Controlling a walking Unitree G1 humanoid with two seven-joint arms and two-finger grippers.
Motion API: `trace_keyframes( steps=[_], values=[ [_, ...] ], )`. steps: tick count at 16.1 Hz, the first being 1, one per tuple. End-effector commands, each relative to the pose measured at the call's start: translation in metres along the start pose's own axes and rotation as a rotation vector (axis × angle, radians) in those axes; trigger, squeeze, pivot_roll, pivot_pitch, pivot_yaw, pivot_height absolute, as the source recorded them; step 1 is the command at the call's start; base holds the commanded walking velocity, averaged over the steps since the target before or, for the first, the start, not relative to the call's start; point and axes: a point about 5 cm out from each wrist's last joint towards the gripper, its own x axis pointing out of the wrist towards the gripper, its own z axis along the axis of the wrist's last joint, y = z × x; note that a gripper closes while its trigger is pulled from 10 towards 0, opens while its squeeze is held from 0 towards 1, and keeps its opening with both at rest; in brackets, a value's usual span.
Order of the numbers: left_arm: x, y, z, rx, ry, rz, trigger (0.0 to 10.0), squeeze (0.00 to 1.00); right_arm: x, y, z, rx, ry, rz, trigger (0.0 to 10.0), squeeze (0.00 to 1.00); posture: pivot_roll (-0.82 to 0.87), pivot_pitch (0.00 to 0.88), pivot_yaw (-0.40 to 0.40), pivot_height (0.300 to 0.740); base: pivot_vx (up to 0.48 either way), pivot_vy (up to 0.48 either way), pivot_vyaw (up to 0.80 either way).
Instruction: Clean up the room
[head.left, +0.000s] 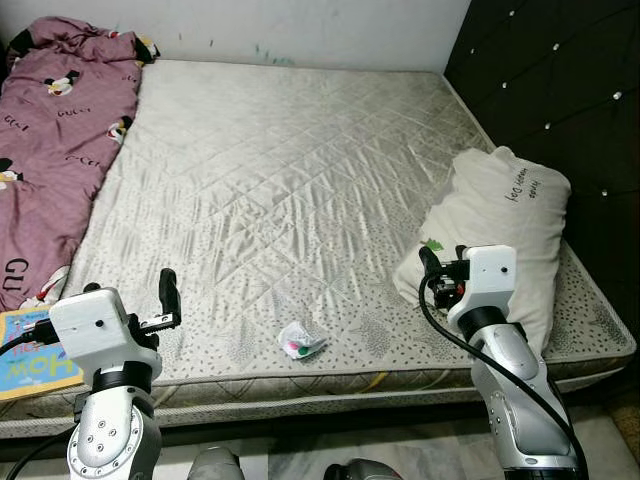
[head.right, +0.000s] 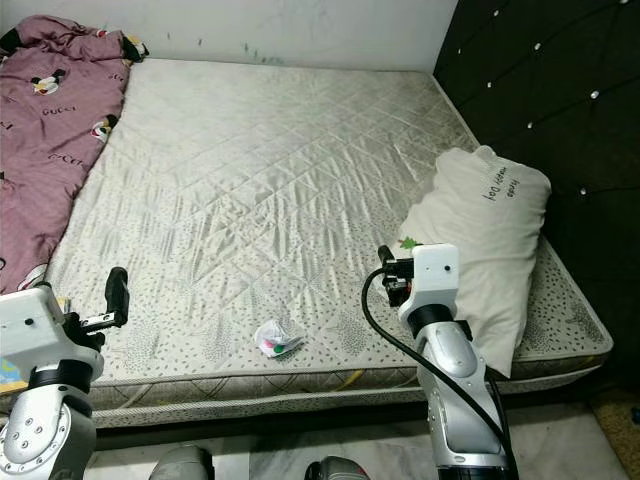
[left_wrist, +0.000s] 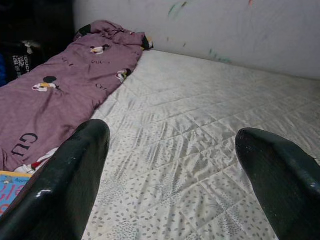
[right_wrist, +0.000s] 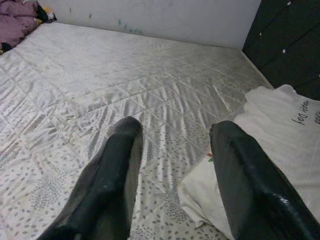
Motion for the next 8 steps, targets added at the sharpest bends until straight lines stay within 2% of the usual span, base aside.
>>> trace_keyframes(
  steps=[1, 8],
  values=[
    [0.0006, -0.0018, -0.0032, -0.008, 0.02, -0.007, 10.0, 0.0, 0.0015, -0.0005, 0.0053, 0.0, -0.021, 0.006, 10.0, 1.0, 0.13, 0.078, -0.076, 0.74, 0.0, 0.0, 0.0],
    [0.0007, -0.0044, -0.0027, -0.025, 0.021, -0.021, 10.0, 0.0, 0.0033, -0.0022, 0.0051, -0.001, -0.012, 0.0, 10.0, 1.0, 0.13, 0.093, -0.079, 0.74, 0.0, 0.0, 0.0]
  ],
)
